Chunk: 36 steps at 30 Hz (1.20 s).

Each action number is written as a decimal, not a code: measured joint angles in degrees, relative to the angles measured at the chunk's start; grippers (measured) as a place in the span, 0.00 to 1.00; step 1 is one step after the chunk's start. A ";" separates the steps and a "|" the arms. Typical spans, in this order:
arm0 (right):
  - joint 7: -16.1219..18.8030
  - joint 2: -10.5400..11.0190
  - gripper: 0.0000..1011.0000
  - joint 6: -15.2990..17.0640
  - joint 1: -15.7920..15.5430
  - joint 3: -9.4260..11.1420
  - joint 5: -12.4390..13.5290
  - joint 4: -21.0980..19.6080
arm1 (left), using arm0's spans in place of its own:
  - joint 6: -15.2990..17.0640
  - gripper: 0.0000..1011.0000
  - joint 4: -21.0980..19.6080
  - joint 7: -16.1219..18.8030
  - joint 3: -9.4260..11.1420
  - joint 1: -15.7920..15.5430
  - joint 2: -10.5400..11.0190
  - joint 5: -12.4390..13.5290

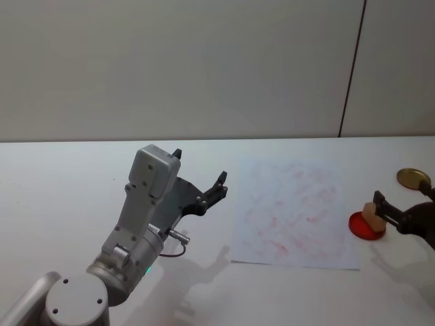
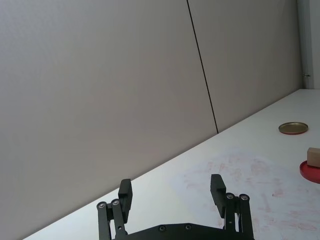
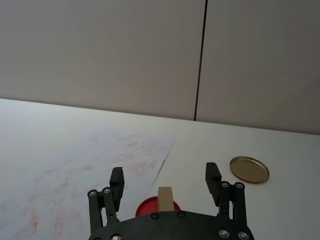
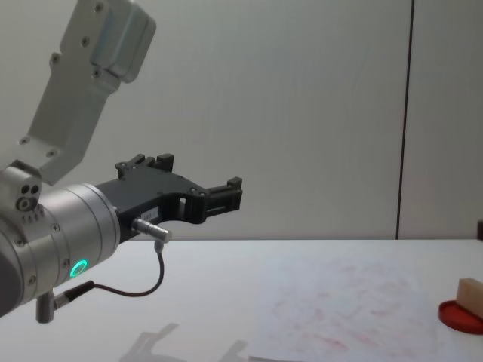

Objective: Use the one hand to pick up the stamp and affix it onto the A4 paper.

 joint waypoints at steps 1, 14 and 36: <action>0.14 0.00 0.99 0.27 0.13 0.00 -0.01 0.29 | 0.00 0.98 0.00 0.00 0.00 0.00 0.00 0.00; 1.84 -1.54 0.99 3.53 3.19 -1.12 -1.90 5.69 | 0.00 0.98 0.00 0.00 0.00 0.00 0.00 0.00; 1.79 -4.89 0.95 6.42 7.00 -3.44 -4.47 12.49 | 0.00 0.98 0.00 0.00 0.00 0.00 0.00 0.00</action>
